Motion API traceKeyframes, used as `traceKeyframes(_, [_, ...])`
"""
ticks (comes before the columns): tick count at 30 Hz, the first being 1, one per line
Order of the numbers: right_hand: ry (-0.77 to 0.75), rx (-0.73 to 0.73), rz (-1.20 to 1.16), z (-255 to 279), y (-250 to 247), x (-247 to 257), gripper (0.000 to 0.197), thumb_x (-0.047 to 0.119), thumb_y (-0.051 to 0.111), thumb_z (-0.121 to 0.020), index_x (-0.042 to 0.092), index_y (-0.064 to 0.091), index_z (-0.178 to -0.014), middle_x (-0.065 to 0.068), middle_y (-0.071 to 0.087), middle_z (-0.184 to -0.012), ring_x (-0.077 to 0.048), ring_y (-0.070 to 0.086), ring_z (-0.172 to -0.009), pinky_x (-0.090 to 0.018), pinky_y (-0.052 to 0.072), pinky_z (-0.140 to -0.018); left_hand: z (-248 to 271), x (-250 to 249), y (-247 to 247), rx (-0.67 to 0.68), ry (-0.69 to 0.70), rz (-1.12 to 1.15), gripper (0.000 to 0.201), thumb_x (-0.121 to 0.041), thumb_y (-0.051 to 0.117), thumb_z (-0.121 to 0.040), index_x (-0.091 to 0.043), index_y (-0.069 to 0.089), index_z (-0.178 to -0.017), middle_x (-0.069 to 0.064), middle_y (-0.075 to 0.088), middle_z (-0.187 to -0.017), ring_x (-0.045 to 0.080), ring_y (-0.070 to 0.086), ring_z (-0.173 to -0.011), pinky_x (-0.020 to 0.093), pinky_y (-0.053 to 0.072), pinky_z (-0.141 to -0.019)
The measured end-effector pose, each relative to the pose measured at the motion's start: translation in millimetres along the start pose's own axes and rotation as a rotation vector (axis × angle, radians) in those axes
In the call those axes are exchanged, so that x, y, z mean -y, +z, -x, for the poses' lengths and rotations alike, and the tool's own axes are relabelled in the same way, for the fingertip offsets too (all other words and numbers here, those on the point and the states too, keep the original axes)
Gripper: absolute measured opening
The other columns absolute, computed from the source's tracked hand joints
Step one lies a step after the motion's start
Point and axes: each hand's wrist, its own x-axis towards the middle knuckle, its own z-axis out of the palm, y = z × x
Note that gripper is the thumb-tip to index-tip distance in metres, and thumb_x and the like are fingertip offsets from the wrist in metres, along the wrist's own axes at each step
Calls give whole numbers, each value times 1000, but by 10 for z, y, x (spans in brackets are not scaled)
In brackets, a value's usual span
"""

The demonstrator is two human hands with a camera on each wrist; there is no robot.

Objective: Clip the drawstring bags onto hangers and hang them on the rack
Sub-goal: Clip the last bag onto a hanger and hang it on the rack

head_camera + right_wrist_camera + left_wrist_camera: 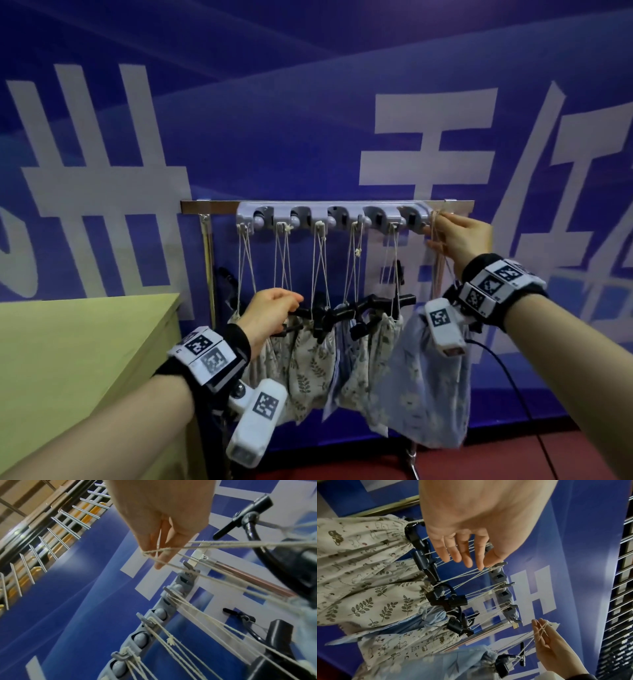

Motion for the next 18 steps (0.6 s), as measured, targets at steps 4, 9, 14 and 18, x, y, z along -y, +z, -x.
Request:
traceKeyframes(4, [36, -70, 86, -273, 89, -133, 27, 13, 68, -84, 4, 72, -109, -10, 73, -94, -17, 74, -79, -29, 59, -68, -190, 32, 163, -25, -17, 76, 23, -12, 47, -92, -15, 69, -101, -2, 58, -83, 10, 50, -70, 21, 42, -61])
traceKeyframes(9, [-20, -223, 169, -412, 268, -239, 13, 17, 67, -83, 19, 78, -88, -3, 72, -77, -16, 72, -66, -32, 61, -68, -367, 10, 270, -29, -5, 113, 21, -13, 49, -91, -18, 68, -99, -3, 56, -82, 11, 49, -75, 25, 40, -64])
traceKeyframes(14, [-84, -371, 331, -494, 258, -302, 24, 25, 56, -79, 24, 78, -87, -8, 73, -74, -19, 65, -66, -33, 59, -67, -465, 25, 259, -31, 6, 120, 21, -14, 49, -91, -22, 68, -95, -6, 56, -81, 12, 51, -81, 25, 41, -69])
traceKeyframes(18, [-57, -284, 464, -548, 223, -384, 22, 20, 59, -85, 18, 78, -95, -7, 72, -81, -10, 59, -54, -7, 47, -47, -528, 56, 239, -47, 9, 117, 21, -14, 49, -91, -22, 68, -94, -7, 56, -79, 13, 52, -82, 27, 42, -73])
